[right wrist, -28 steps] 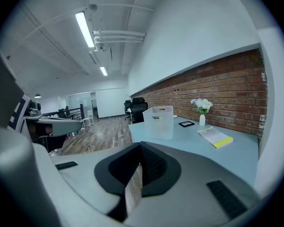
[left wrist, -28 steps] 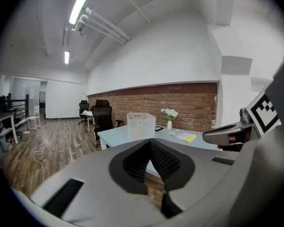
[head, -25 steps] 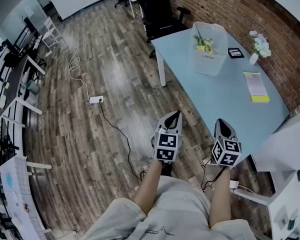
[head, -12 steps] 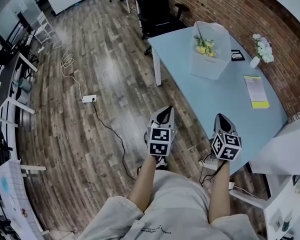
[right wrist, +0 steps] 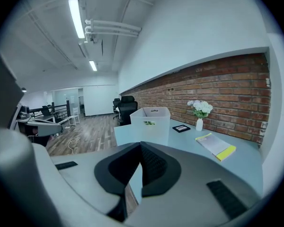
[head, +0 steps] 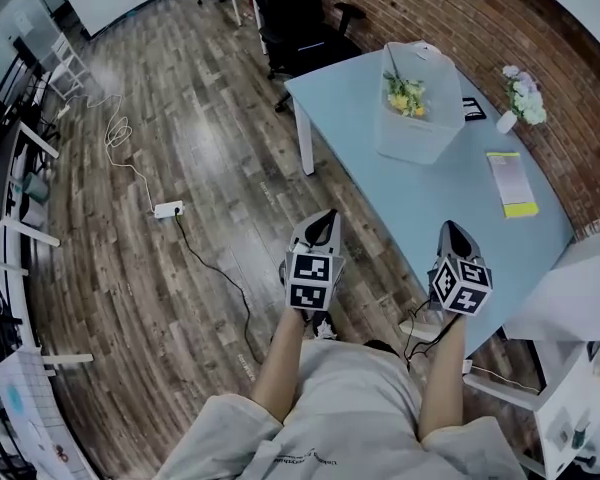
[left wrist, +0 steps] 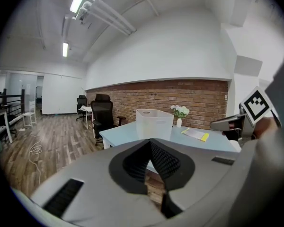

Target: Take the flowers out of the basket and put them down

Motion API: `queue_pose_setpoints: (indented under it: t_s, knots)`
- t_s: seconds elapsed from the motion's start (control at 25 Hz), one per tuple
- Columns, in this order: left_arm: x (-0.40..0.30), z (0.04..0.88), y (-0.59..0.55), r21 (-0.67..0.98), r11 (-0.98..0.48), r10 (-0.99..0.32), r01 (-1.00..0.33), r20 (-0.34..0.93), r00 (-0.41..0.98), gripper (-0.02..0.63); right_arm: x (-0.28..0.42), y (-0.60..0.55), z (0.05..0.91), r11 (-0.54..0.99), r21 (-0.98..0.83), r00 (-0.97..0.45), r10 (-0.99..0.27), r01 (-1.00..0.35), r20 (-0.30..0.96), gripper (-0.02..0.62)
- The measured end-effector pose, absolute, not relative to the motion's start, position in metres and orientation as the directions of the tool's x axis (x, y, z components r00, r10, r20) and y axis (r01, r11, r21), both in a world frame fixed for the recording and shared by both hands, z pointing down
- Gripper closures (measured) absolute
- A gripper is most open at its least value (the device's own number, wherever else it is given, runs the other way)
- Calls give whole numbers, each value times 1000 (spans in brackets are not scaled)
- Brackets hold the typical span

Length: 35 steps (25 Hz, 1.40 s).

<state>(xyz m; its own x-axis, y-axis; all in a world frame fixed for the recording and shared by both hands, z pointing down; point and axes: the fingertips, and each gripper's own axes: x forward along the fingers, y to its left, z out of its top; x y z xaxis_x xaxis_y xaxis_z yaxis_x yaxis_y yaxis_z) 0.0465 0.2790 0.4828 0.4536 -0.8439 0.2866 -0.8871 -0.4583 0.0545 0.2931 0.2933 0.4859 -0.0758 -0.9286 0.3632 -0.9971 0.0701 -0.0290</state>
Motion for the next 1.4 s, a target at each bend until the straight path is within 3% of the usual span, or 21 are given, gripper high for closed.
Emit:
queue_pose_setpoints:
  t_s: [0.44,0.84,1.4]
  knots:
    - [-7,485,243,82,-362,-889,-929,271,370,583,293,264,482,40,11,-32,-922,-999,386,575]
    - [16,494,200,29,-534,-790,-845,338,511,583,275,201,486,71,26,-55,-913,-997,403,575]
    - [24,451,84,10,-541,-803,-841,293,520,583,283,79,439,39,27,-27,-936,-999,350,575]
